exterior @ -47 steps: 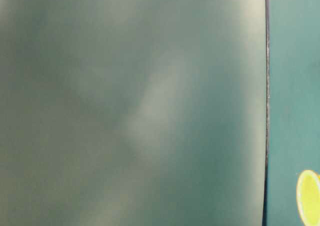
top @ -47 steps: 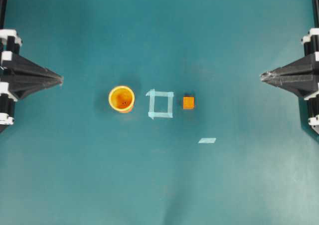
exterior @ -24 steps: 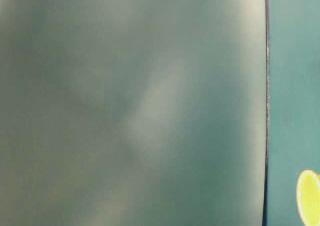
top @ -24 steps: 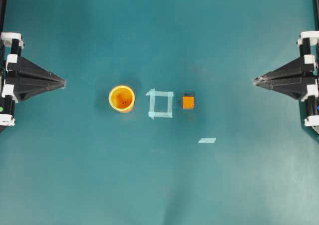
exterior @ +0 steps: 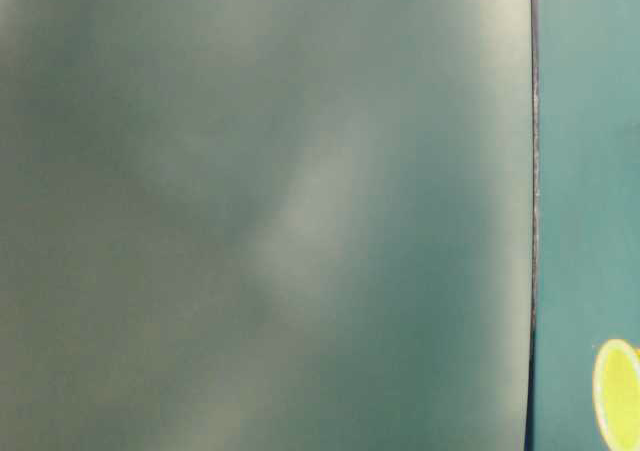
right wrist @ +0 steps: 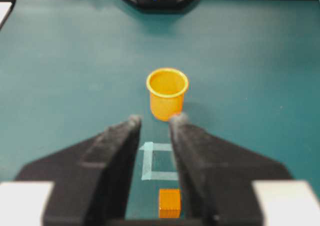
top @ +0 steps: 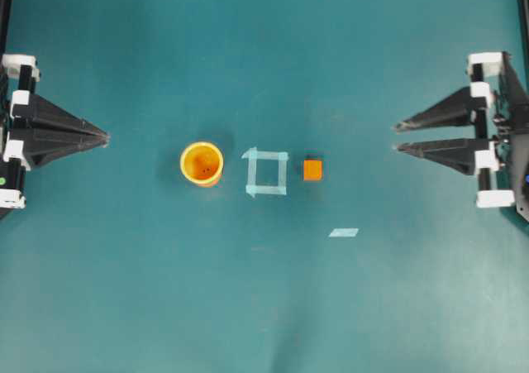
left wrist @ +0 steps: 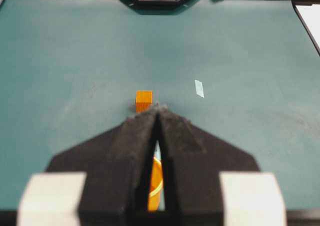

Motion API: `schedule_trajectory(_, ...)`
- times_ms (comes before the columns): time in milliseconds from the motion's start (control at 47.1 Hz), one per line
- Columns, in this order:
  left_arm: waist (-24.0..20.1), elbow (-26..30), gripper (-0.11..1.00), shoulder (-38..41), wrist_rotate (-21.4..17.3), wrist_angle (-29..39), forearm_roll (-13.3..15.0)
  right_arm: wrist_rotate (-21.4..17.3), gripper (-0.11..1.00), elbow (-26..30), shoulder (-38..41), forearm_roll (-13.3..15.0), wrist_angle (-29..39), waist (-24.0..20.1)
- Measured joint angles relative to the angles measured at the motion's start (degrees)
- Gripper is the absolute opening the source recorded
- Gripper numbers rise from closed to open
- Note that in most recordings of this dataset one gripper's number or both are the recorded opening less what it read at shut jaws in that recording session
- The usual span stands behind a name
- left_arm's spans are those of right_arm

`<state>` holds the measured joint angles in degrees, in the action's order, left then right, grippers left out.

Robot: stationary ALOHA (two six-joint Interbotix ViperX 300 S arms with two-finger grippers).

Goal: Move the block to the right with right arm.
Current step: 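Lower the right gripper over the orange cube and close on it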

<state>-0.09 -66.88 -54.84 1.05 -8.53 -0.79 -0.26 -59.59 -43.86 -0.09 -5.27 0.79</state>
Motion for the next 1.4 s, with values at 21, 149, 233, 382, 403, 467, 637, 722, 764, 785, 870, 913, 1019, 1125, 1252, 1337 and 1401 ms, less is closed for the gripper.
schedule_trajectory(21, 0.0, 0.0, 0.00, 0.0, 0.1, 0.0, 0.1, 0.0, 0.43, 0.2, 0.5, 0.0, 0.0, 0.1)
schedule_trajectory(149, 0.1, 0.0, 0.00, -0.1, 0.0, 0.0, 0.0, 0.0, 0.45, 1.3, 3.4, -0.1, 0.1, 0.6)
schedule_trajectory(233, 0.1, 0.0, 0.00, 0.0, 0.0, -0.1, 0.0, 0.0, 0.47, 2.0, 5.1, 0.0, 0.1, 1.1)
schedule_trajectory(382, 0.0, 0.0, 0.00, 0.0, 0.0, 0.0, 0.0, 0.0, 0.54, 3.4, 8.3, 0.0, 0.1, 2.0)
schedule_trajectory(403, 0.1, 0.0, 0.00, -0.1, 0.0, 0.0, 0.1, 0.0, 0.54, 3.5, 8.7, 0.0, 0.1, 2.1)
schedule_trajectory(467, 0.1, -0.1, 0.00, 0.0, 0.0, 0.0, 0.0, 0.0, 0.56, 4.0, 10.3, 0.0, 0.2, 2.5)
schedule_trajectory(637, 0.1, 0.0, 0.00, 0.0, 0.0, 0.1, 0.0, 0.0, 0.57, 5.7, 15.2, 0.0, 0.7, 3.1)
schedule_trajectory(722, 0.0, 0.0, 0.00, 0.0, 0.0, 0.1, 0.0, 0.1, 0.57, 7.0, 18.2, 0.0, 1.5, 3.2)
schedule_trajectory(764, 0.1, 0.0, 0.00, -0.1, -0.1, 0.2, 0.1, 0.1, 0.57, 7.7, 19.8, 0.0, 1.9, 3.3)
schedule_trajectory(785, 0.1, 0.0, 0.00, 0.0, 0.0, 0.2, 0.1, 0.1, 0.57, 8.2, 20.5, 0.0, 2.1, 3.4)
schedule_trajectory(870, 0.1, 0.0, 0.00, 0.0, 0.0, 0.3, 0.0, 0.2, 0.57, 9.6, 23.6, 0.0, 3.0, 3.8)
schedule_trajectory(913, 0.1, 0.0, 0.00, 0.0, 0.0, 0.3, 0.0, 0.3, 0.57, 10.1, 25.0, 0.0, 3.3, 3.8)
schedule_trajectory(1019, 0.0, 0.0, 0.00, 0.0, 0.0, 0.3, 0.0, 0.4, 0.57, 11.2, 28.9, 0.0, 3.6, 3.9)
schedule_trajectory(1125, 0.0, 0.0, 0.00, 0.0, 0.0, 0.4, 0.0, 0.4, 0.57, 11.5, 32.0, 0.0, 3.5, 3.9)
schedule_trajectory(1252, 0.0, 0.0, 0.00, -0.1, 0.0, 0.6, 0.0, 0.4, 0.57, 11.5, 35.0, 0.0, 3.5, 3.9)
schedule_trajectory(1337, 0.1, 0.0, 0.00, -0.1, 0.0, 0.6, 0.0, 0.4, 0.57, 11.5, 36.8, -0.1, 3.4, 3.9)
schedule_trajectory(1401, 0.1, 0.0, 0.00, -0.1, 0.0, 0.6, 0.1, 0.4, 0.57, 11.5, 38.0, 0.0, 3.3, 3.8)
